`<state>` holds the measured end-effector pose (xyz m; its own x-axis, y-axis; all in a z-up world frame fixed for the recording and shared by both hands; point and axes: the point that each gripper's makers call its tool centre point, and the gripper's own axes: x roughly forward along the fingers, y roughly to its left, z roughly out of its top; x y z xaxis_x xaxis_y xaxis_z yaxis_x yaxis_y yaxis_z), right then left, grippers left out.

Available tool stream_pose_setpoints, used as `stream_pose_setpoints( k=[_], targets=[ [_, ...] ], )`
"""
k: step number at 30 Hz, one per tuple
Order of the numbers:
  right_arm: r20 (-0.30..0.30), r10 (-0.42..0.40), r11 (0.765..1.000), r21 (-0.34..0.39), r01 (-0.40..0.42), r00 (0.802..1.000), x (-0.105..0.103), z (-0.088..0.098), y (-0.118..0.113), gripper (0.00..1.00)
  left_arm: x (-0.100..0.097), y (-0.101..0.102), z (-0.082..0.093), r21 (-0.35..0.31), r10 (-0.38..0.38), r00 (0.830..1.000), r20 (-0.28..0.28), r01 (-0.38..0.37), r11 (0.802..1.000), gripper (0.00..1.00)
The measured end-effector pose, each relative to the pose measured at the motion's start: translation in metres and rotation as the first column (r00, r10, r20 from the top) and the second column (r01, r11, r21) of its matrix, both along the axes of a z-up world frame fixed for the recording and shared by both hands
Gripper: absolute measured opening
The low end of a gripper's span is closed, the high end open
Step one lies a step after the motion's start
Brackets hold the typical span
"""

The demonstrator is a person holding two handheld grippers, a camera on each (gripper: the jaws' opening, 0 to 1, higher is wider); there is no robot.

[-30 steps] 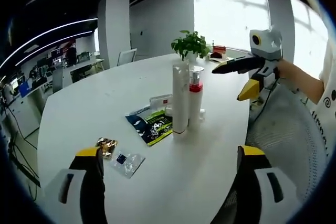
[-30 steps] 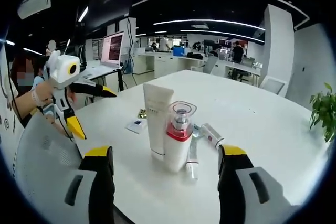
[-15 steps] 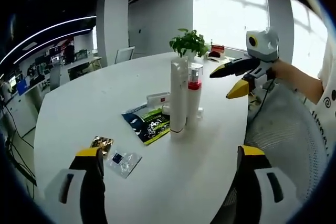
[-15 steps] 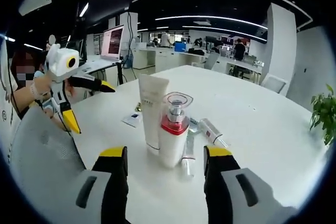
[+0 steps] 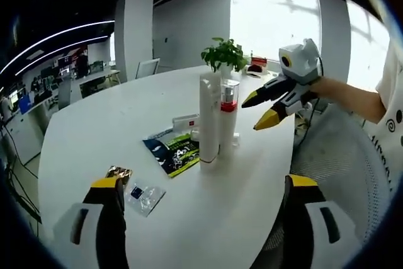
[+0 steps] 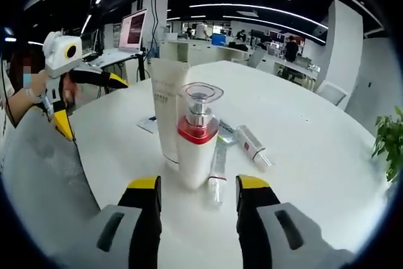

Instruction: Arrange the skincare products in the storage area until every visible bottle or jar stands upright without overlapping.

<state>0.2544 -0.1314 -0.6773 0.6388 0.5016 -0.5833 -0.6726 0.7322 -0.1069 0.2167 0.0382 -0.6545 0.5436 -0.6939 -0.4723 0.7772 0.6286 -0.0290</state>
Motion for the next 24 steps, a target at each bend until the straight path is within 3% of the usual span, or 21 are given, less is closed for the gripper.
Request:
stream_pose_setpoints(
  k=[14, 24],
  targets=[
    [-0.150, -0.027, 0.996, -0.093, 0.013, 0.988, 0.013, -0.051, -0.014, 0.39, 0.006, 0.012, -0.002, -0.004, 0.012, 1.000, -0.002, -0.012, 1.000, 0.99],
    [-0.233, -0.010, 0.990, -0.139, -0.024, 0.972, 0.017, -0.076, -0.009, 0.37, 0.006, 0.011, -0.005, -0.003, 0.006, 1.000, -0.010, -0.006, 1.000, 0.99]
  ],
)
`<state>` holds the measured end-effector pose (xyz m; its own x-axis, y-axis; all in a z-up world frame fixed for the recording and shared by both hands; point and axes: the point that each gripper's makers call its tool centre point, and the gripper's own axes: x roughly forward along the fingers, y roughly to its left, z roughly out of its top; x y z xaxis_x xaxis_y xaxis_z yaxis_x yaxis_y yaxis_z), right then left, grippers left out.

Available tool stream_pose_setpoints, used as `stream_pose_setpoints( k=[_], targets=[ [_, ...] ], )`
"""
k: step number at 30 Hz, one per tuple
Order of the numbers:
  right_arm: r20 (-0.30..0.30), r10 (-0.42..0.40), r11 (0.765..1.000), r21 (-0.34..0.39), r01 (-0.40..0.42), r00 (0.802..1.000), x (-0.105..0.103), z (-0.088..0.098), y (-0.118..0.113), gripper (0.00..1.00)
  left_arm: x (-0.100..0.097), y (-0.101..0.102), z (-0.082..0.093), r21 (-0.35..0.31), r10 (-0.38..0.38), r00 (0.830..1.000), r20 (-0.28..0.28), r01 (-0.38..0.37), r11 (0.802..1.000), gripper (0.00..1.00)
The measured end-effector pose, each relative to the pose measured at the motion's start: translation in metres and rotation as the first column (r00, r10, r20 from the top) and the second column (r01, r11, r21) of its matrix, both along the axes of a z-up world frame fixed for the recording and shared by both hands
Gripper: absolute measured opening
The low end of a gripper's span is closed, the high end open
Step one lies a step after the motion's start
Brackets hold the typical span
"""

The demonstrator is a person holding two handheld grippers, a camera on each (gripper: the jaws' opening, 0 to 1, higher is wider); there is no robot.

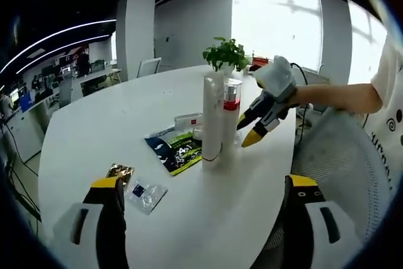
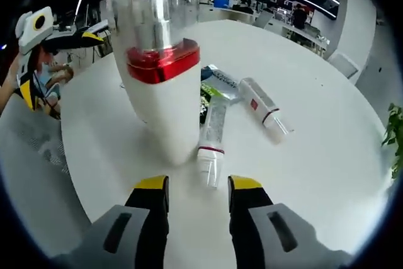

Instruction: Arrange the skincare products in the storage area until every visible bottle or jar stands upright without overlapping.

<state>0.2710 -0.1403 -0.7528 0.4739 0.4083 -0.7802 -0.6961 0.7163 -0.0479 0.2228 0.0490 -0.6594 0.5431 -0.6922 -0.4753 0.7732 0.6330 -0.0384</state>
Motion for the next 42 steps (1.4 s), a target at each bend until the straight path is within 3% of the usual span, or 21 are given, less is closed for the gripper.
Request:
stream_pose_setpoints(
  k=[11, 23, 30, 42],
  targets=[
    [-0.050, -0.032, 0.999, -0.021, 0.031, 0.998, 0.006, -0.014, -0.003, 0.31, -0.006, -0.003, 0.002, -0.006, 0.003, 1.000, -0.002, -0.003, 1.000, 0.99],
    [-0.055, -0.086, 0.996, -0.017, 0.085, 0.995, 0.014, -0.015, -0.011, 0.20, -0.008, -0.007, 0.001, -0.004, -0.006, 1.000, -0.004, 0.006, 1.000, 0.99],
    [-0.052, -0.082, 0.993, -0.085, 0.078, 0.995, 0.009, -0.011, -0.023, 0.19, -0.010, -0.007, 0.002, -0.008, -0.008, 1.000, 0.000, 0.008, 1.000, 0.99],
    [-0.026, -0.069, 0.993, -0.101, 0.066, 0.997, -0.007, 0.004, -0.038, 0.18, -0.014, -0.015, 0.004, -0.006, -0.032, 0.999, 0.006, 0.032, 0.999, 0.99]
  ],
)
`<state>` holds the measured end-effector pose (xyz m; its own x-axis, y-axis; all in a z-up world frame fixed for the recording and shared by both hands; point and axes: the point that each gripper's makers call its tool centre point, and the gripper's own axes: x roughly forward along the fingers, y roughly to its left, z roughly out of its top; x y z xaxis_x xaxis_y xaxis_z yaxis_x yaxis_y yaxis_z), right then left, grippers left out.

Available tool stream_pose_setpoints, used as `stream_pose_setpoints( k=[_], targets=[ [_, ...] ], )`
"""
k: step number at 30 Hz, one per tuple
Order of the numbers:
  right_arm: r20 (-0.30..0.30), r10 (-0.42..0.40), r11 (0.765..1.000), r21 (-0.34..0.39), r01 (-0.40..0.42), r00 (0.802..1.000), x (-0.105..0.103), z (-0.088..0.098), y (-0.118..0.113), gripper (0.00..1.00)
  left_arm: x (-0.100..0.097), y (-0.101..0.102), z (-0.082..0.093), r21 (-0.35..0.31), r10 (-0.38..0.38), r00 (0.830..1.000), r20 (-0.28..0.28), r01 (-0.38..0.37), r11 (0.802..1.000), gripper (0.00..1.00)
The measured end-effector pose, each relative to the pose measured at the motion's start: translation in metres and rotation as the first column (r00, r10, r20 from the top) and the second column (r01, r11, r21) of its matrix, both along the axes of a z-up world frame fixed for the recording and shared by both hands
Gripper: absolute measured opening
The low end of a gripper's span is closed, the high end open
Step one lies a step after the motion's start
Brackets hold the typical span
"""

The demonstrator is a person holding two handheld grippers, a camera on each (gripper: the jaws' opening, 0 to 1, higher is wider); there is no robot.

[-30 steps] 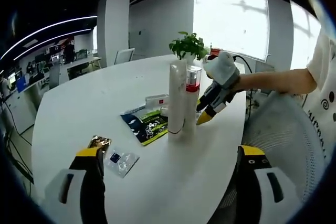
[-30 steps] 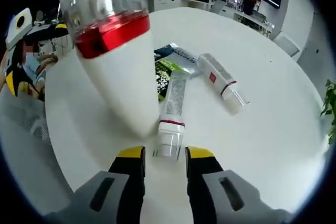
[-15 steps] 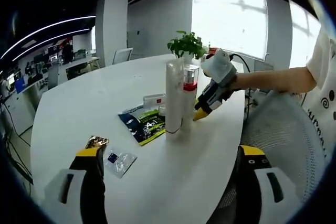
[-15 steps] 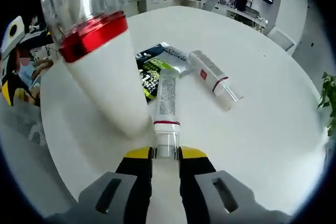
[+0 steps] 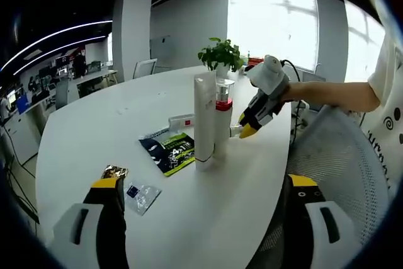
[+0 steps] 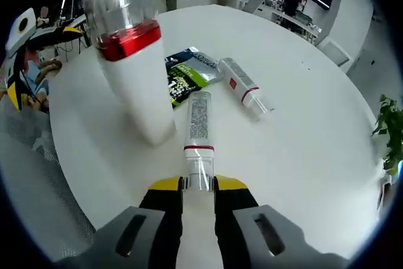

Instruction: Arrange the skincare products in the storage area until every visible bottle or jar stands upright without overlapping.

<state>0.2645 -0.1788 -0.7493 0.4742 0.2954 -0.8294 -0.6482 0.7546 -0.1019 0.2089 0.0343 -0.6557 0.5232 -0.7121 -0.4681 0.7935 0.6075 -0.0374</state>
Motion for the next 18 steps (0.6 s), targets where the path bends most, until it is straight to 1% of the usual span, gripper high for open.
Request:
stream_pose_setpoints(
  k=[2, 6, 12, 17, 18],
  targets=[
    [0.011, 0.020, 1.000, -0.011, -0.020, 1.000, -0.001, 0.002, -0.002, 0.18, 0.000, -0.001, 0.000, 0.001, -0.006, 1.000, 0.001, 0.006, 1.000, 0.99],
    [0.033, 0.029, 0.999, -0.038, -0.028, 0.999, -0.007, 0.010, -0.007, 0.18, -0.001, -0.003, 0.002, 0.002, -0.015, 1.000, 0.006, 0.015, 1.000, 0.99],
    [0.054, 0.047, 0.998, -0.034, -0.045, 0.997, -0.020, 0.021, -0.012, 0.18, -0.003, -0.005, 0.003, 0.002, -0.020, 1.000, 0.010, 0.020, 1.000, 0.99],
    [0.049, 0.071, 0.996, -0.058, -0.068, 0.996, -0.031, 0.026, -0.017, 0.18, -0.005, -0.008, 0.003, 0.003, -0.032, 0.999, 0.011, 0.032, 0.999, 0.98],
    [0.050, 0.073, 0.996, -0.063, -0.069, 0.996, -0.035, 0.029, -0.017, 0.18, -0.005, -0.010, 0.004, 0.002, -0.034, 0.999, 0.013, 0.034, 0.999, 0.98]
  ],
)
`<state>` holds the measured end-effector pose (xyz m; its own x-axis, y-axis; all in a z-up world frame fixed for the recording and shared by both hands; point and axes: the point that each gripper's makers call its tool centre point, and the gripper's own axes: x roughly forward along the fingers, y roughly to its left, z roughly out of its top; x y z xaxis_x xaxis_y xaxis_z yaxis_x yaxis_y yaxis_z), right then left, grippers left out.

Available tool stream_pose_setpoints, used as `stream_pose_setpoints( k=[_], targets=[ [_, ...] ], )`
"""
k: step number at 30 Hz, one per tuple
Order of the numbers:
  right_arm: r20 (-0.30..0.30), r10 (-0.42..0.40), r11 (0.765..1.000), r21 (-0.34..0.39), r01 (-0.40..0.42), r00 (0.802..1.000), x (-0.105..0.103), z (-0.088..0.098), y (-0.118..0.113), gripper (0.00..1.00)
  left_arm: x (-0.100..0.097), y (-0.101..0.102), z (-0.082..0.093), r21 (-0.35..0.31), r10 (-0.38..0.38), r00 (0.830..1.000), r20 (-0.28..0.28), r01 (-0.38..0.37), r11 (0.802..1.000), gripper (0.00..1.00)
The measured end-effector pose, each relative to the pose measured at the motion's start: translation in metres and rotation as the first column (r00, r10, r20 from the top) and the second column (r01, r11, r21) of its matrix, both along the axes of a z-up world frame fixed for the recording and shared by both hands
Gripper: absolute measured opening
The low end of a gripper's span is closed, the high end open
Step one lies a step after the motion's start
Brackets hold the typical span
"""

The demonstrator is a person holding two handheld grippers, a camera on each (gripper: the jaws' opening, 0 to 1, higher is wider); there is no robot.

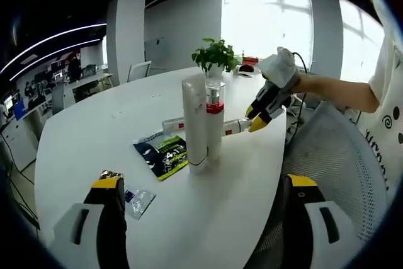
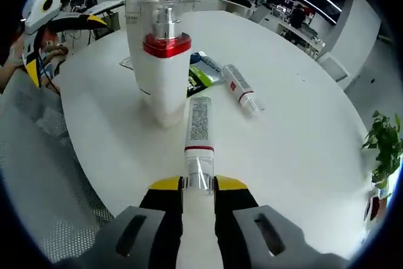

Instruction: Arrange the skincare products in the storage area until every visible bottle or jar stands upright without overlapping.

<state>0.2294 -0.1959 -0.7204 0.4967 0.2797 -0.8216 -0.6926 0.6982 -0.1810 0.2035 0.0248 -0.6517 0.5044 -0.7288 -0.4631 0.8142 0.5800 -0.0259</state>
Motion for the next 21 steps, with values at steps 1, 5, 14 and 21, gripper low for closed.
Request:
stream_pose_setpoints(
  k=[1, 5, 14, 21],
  targets=[
    [0.001, 0.003, 1.000, -0.001, -0.003, 1.000, -0.001, 0.001, 0.000, 0.18, 0.000, -0.001, 0.000, 0.000, -0.002, 1.000, 0.002, 0.002, 1.000, 0.98],
    [0.025, 0.025, 1.000, 0.000, -0.025, 0.999, -0.009, 0.008, 0.000, 0.17, 0.000, -0.003, 0.003, 0.001, -0.013, 1.000, 0.011, 0.013, 1.000, 0.98],
    [0.010, 0.020, 0.999, -0.031, -0.019, 1.000, -0.028, 0.009, -0.012, 0.17, -0.004, -0.007, -0.001, 0.019, -0.049, 0.999, 0.008, 0.049, 0.999, 0.93],
    [0.019, 0.055, 0.998, -0.027, -0.055, 0.998, -0.049, 0.019, -0.010, 0.17, -0.010, -0.017, -0.004, 0.049, -0.106, 0.994, 0.014, 0.105, 0.993, 0.85]
  ],
)
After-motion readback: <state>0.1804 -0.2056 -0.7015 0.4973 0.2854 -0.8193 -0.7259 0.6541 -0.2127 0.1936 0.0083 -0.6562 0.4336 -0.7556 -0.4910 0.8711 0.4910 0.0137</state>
